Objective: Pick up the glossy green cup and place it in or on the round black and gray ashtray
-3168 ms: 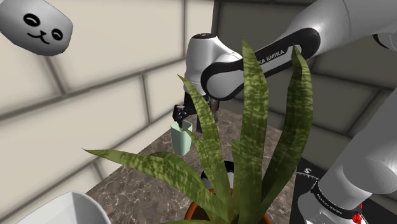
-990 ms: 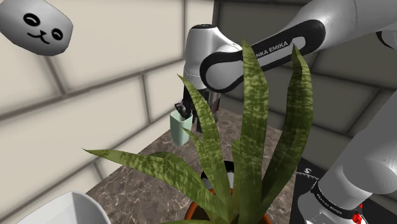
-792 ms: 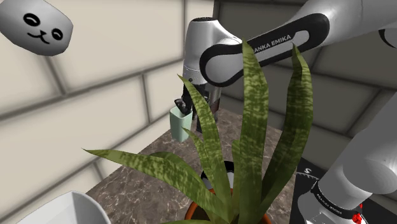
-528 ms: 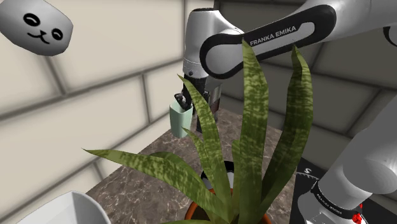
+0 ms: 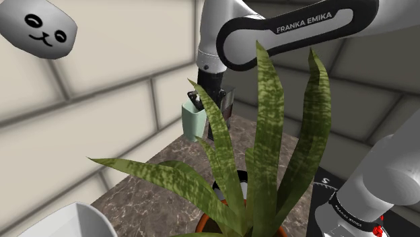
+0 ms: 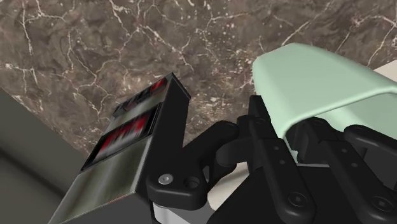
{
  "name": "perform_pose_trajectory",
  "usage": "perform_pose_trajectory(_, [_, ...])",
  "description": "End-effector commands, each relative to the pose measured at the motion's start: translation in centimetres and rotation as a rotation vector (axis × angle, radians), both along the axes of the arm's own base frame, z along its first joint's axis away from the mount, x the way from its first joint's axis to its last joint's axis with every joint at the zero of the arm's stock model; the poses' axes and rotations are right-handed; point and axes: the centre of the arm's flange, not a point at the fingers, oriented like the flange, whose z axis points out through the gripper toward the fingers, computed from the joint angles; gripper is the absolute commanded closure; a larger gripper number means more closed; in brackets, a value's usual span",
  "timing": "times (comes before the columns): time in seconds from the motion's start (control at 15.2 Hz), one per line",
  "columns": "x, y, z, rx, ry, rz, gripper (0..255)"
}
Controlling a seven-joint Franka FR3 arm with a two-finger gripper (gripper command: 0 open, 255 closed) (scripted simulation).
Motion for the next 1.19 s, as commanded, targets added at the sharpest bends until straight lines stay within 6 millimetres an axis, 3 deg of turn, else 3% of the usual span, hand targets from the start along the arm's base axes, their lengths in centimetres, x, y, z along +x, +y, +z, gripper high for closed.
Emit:
perform_pose_trajectory(0.0, [-2.4, -0.4, 0.6, 0.001, 0.000, 0.000, 255])
perform_pose_trajectory(0.99, [-21.7, -2.9, 4.2, 0.001, 0.000, 0.000, 255])
perform_pose_trajectory(1.06, [-24.1, -3.2, 4.7, 0.001, 0.000, 0.000, 255])
perform_pose_trajectory(1.12, [-24.1, -3.2, 4.2, 0.001, 0.000, 0.000, 255])
